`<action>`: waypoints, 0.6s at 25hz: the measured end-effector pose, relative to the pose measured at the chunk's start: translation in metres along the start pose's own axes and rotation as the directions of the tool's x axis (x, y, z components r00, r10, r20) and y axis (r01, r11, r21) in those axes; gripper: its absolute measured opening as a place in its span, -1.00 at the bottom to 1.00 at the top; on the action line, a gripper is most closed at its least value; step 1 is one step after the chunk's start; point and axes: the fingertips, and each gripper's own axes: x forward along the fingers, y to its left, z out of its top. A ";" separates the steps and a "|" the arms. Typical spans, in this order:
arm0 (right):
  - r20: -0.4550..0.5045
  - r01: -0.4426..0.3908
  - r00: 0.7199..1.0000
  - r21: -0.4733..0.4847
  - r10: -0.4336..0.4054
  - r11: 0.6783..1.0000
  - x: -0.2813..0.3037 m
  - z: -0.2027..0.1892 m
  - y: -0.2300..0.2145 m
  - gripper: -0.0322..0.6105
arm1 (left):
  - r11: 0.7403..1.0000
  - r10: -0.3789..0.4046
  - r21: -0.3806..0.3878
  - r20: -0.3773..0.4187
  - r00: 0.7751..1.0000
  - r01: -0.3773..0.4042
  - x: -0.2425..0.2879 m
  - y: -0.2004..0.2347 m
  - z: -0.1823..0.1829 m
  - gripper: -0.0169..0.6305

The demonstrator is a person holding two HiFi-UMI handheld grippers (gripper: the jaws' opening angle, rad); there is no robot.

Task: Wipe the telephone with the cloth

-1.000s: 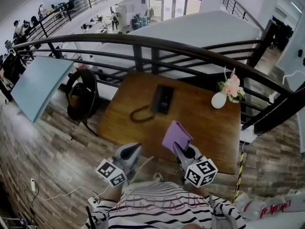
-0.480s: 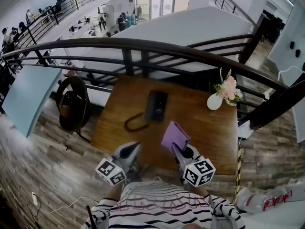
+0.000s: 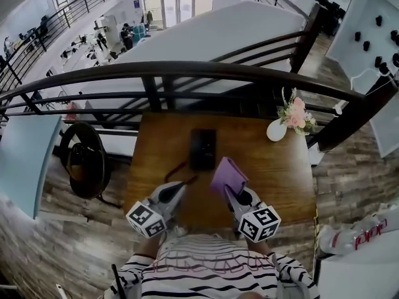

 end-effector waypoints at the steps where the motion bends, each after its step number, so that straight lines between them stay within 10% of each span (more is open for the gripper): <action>1: 0.003 0.013 1.000 0.005 -0.013 1.000 0.007 -0.001 0.002 -0.79 | 1.000 -0.013 0.002 -0.005 1.000 0.013 -0.001 0.007 0.003 -0.94; 15: 0.026 0.172 0.985 0.025 -0.172 0.985 0.104 -0.008 0.029 -0.79 | 0.987 -0.157 -0.030 -0.062 0.986 0.155 -0.029 0.104 0.021 -0.94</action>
